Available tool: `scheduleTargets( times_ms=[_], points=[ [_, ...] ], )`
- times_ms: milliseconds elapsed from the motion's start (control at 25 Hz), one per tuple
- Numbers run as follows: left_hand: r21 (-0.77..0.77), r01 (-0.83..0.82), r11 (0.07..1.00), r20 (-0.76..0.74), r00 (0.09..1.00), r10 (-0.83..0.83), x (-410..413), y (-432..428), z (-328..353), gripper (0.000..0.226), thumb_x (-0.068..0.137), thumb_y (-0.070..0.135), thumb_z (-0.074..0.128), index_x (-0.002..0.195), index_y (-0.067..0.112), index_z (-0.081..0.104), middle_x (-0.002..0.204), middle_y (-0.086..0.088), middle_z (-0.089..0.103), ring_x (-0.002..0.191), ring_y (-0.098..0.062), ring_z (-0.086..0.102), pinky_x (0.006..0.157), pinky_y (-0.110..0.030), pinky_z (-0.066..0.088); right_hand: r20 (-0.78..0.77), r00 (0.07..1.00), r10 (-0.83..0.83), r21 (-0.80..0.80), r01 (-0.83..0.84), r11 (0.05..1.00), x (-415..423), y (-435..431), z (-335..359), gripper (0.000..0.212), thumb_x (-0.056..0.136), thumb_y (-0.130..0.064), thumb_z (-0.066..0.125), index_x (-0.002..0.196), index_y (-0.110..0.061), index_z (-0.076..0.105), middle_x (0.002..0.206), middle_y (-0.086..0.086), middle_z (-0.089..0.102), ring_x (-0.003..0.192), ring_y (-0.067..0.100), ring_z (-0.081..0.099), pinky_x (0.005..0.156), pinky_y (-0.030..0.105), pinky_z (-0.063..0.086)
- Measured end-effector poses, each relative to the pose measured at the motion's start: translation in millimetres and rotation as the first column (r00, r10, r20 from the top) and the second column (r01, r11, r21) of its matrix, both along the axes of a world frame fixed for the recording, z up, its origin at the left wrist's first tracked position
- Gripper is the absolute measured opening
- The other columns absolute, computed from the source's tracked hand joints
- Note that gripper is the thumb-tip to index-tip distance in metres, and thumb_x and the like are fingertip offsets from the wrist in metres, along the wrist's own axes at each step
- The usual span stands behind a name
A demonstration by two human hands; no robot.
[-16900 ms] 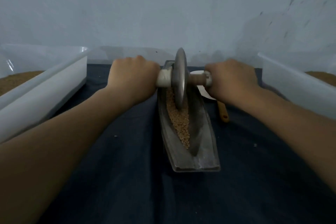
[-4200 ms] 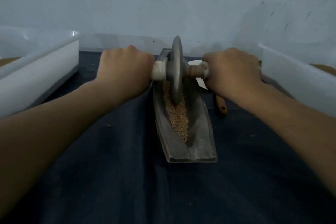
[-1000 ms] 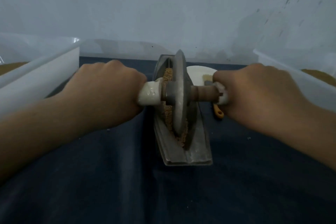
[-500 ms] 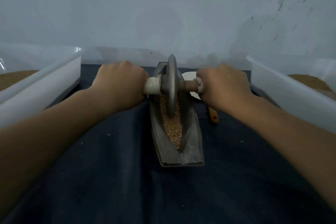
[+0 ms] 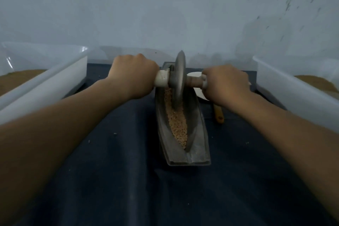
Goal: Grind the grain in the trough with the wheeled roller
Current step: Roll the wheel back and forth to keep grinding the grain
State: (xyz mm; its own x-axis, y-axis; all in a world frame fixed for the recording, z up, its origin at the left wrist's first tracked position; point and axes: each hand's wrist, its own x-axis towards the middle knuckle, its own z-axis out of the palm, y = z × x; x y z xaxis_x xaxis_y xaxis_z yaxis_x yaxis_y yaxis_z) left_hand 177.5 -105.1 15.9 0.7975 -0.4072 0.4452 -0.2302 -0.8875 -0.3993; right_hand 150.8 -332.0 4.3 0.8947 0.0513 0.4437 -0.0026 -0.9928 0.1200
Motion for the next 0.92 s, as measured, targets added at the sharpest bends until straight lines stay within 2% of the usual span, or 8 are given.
scheduleTargets(
  times_ms=[120,200,320,400,600,720,800,920],
  points=[
    [-0.002,0.010,1.000,0.014,1.000,-0.010,-3,-2,4,0.011,0.086,0.030,0.059,0.094,0.027,0.064,0.074,0.000,0.045,0.070,-0.028,0.056,0.058,-0.034,0.037,-0.029,1.000,-0.012,0.014,0.012,1.000,3,2,2,0.013,0.089,-0.025,0.059,0.078,-0.027,0.052,0.074,-0.003,0.053,0.069,0.022,0.053,0.052,0.028,0.029],
    [0.036,0.073,0.997,0.025,0.997,-0.074,-20,8,1,0.007,0.082,0.034,0.060,0.079,0.029,0.055,0.065,0.005,0.035,0.060,-0.024,0.044,0.053,-0.031,0.032,-0.039,0.998,0.044,-0.009,-0.045,0.999,-22,-9,-1,0.021,0.084,-0.029,0.063,0.071,-0.028,0.046,0.068,-0.005,0.050,0.060,0.017,0.045,0.049,0.026,0.026],
    [0.052,0.192,0.980,0.028,0.981,-0.194,-49,34,1,0.033,0.070,0.041,0.064,0.061,0.033,0.033,0.055,0.013,0.024,0.048,-0.019,0.034,0.047,-0.021,0.022,0.066,0.980,0.189,-0.135,-0.178,0.975,-69,-23,1,0.037,0.065,-0.031,0.069,0.062,-0.035,0.032,0.052,-0.011,0.036,0.043,0.007,0.032,0.044,0.019,0.018],
    [0.048,0.176,0.983,0.078,0.981,-0.180,-59,40,-2,0.027,0.064,0.044,0.067,0.061,0.035,0.041,0.052,0.013,0.023,0.038,-0.021,0.035,0.047,-0.016,0.015,0.092,0.971,0.221,-0.164,-0.204,0.965,-81,-25,3,0.045,0.058,-0.033,0.072,0.064,-0.037,0.027,0.048,-0.015,0.027,0.040,0.003,0.022,0.047,0.014,0.013],
    [0.012,0.003,1.000,0.121,0.993,-0.005,-19,6,-6,0.008,0.082,0.028,0.064,0.077,0.025,0.059,0.060,0.001,0.030,0.060,-0.030,0.058,0.052,-0.030,0.031,0.023,0.999,0.034,-0.029,-0.034,0.999,-14,-8,-2,0.018,0.084,-0.027,0.062,0.073,-0.030,0.048,0.066,-0.004,0.050,0.063,0.022,0.051,0.050,0.027,0.028],
    [-0.066,-0.053,0.996,0.038,0.998,0.056,3,-3,2,0.006,0.088,0.024,0.059,0.091,0.022,0.064,0.073,-0.003,0.048,0.069,-0.030,0.057,0.059,-0.034,0.036,-0.015,1.000,-0.028,-0.011,0.027,1.000,14,2,6,0.007,0.090,-0.019,0.058,0.090,-0.025,0.061,0.074,-0.002,0.052,0.070,0.021,0.052,0.050,0.027,0.028],
    [-0.113,-0.039,0.993,0.053,0.998,0.046,-10,5,-8,0.005,0.087,0.025,0.059,0.083,0.022,0.060,0.068,0.000,0.045,0.062,-0.028,0.053,0.056,-0.033,0.034,0.017,1.000,0.003,-0.058,-0.002,0.998,2,3,10,0.010,0.089,-0.019,0.061,0.084,-0.027,0.058,0.072,-0.003,0.051,0.068,0.021,0.052,0.049,0.026,0.026],
    [-0.104,0.085,0.991,0.152,0.986,-0.069,-49,24,-25,0.030,0.076,0.030,0.065,0.067,0.026,0.037,0.055,0.006,0.023,0.045,-0.021,0.026,0.047,-0.026,0.021,0.067,0.993,0.092,-0.145,-0.081,0.986,-44,-5,8,0.032,0.077,-0.022,0.066,0.065,-0.029,0.037,0.063,-0.006,0.047,0.055,0.016,0.044,0.047,0.025,0.023]
  ],
)
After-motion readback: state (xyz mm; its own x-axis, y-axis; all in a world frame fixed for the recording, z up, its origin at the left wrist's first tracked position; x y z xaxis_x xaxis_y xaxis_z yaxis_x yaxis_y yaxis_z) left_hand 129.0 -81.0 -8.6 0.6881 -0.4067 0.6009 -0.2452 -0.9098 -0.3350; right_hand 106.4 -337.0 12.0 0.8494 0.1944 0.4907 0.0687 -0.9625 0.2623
